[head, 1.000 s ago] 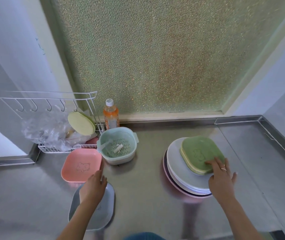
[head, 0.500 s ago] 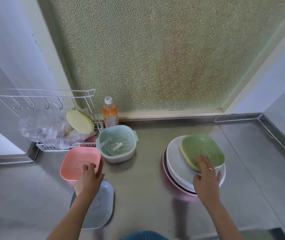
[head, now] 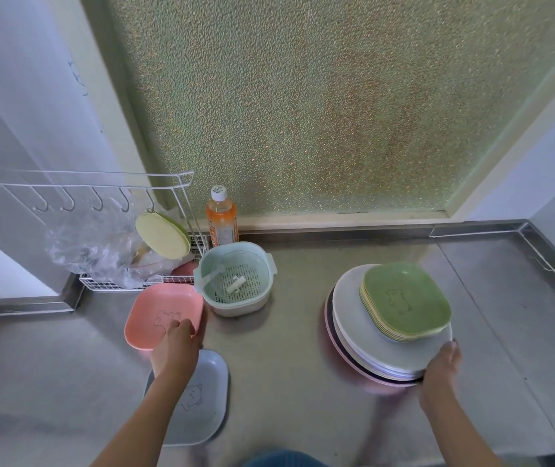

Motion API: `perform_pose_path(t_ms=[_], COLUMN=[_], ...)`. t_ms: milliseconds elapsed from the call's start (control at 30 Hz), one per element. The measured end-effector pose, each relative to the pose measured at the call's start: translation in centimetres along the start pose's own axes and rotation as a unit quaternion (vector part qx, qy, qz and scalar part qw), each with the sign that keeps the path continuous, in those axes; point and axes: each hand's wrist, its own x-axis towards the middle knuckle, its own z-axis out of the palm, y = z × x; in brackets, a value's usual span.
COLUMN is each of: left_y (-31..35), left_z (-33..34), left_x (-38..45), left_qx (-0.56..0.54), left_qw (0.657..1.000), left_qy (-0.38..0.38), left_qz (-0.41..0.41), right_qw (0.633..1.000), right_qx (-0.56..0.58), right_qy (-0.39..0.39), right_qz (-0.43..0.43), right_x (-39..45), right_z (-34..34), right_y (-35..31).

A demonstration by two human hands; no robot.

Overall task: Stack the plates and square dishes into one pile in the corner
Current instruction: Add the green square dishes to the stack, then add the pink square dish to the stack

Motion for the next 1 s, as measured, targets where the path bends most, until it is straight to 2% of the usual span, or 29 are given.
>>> perform_pose_path(t_ms=[67, 433, 567, 633, 733, 833, 900, 1000], left_y=[0.0, 0.3, -0.2, -0.6, -0.7, -0.2, 0.0, -0.1], left_z=[0.0, 0.7, 0.3, 0.0, -0.6, -1.0, -1.1, -1.4], left_x=[-0.1, -1.5, -2.2, -2.4, -2.7, -3.1, -3.4, -3.2], left_qx=[0.009, 0.029, -0.011, -0.048, -0.094, -0.129, -0.147, -0.164], left_qw=[1.000, 0.995, 0.991, 0.987, 0.980, 0.973, 0.970, 0.969], left_qy=[0.002, 0.092, 0.132, 0.147, 0.172, 0.188, 0.193, 0.185], left_qz=[-0.001, 0.012, -0.019, -0.038, -0.038, -0.020, -0.016, -0.024], right_qw=[0.999, 0.993, 0.994, 0.992, 0.961, 0.898, 0.867, 0.847], right_qx=[0.009, 0.031, -0.013, -0.036, -0.113, -0.156, -0.192, -0.265], right_qy=[-0.022, -0.099, -0.066, -0.020, 0.041, 0.000, -0.020, -0.027], right_qz=[-0.035, -0.057, -0.080, -0.121, -0.250, -0.411, -0.459, -0.460], right_x=[0.0, -2.0, -4.0, -5.3, -7.4, -10.4, -12.3, -13.5], right_z=[-0.1, 2.3, 4.4, 4.9, 5.5, 7.0, 8.3, 9.3], right_y=[0.4, 2.4, 2.6, 2.2, 0.6, -1.3, -1.7, -1.4])
